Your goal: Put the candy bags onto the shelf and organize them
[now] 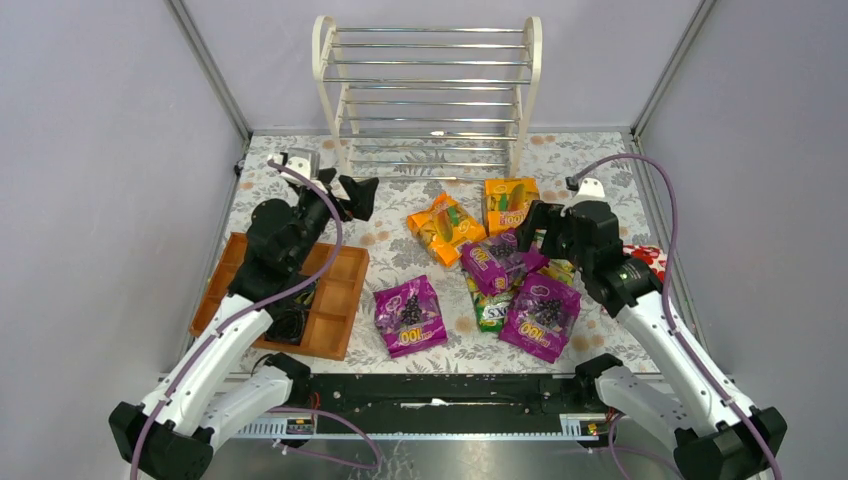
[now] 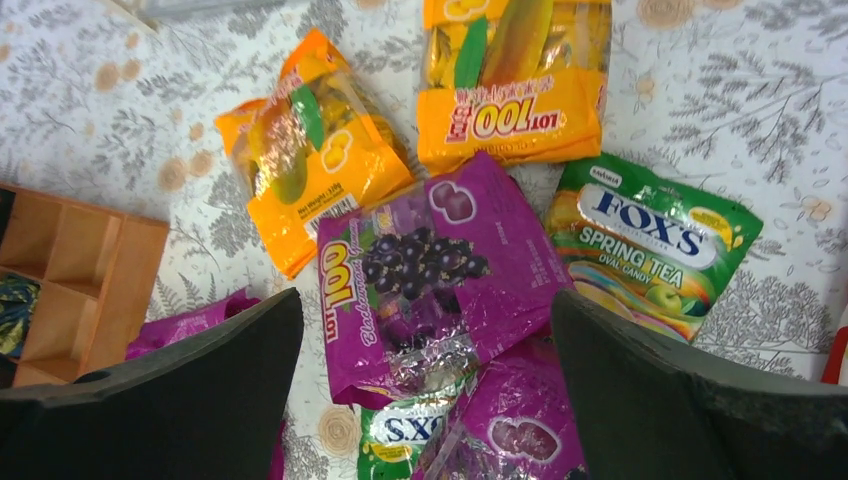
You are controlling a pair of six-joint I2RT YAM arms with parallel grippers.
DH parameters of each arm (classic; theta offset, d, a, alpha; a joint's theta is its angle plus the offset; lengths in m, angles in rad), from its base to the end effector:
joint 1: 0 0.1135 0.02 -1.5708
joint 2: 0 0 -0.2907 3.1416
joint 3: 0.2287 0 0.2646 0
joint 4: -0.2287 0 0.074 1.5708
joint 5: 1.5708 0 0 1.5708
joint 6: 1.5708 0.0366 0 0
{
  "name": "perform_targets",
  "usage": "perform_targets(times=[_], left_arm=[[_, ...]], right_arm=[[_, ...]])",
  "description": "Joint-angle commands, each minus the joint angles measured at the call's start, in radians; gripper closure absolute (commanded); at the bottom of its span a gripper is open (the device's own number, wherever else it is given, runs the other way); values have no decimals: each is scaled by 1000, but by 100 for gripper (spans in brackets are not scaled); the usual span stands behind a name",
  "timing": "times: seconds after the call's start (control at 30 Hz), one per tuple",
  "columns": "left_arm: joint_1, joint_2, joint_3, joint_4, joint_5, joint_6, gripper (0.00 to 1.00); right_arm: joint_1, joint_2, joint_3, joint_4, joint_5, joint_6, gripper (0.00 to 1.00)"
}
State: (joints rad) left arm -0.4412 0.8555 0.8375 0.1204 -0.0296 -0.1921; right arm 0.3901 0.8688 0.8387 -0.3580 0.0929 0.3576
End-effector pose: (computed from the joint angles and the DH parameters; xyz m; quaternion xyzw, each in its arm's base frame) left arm 0.1796 -0.0836 0.3996 0.0723 0.6661 -0.2217 0.7085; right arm 0.1806 0.0706 0.3459 0.0124 0.8296 0.1675 0.5325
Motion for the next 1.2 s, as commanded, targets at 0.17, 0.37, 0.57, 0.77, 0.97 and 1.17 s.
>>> perform_targets(times=[0.17, 0.37, 0.57, 0.77, 0.97, 1.17], left_arm=[[-11, 9, 39, 6, 1, -35, 1], [-22, 44, 35, -15, -23, -96, 1], [-24, 136, 9, -201, 88, -232, 1], [-24, 244, -96, -227, 262, -317, 1], [-24, 336, -155, -174, 422, -364, 1], [-36, 409, -217, -167, 483, -419, 11]], right_arm=[[46, 122, 36, 79, -257, 59, 0], [231, 224, -14, 272, -305, 201, 0], [410, 303, -94, 472, -338, 313, 0], [656, 433, -143, 596, -378, 362, 0], [772, 452, -204, 569, -305, 333, 0], [783, 394, -334, 592, -272, 372, 0]])
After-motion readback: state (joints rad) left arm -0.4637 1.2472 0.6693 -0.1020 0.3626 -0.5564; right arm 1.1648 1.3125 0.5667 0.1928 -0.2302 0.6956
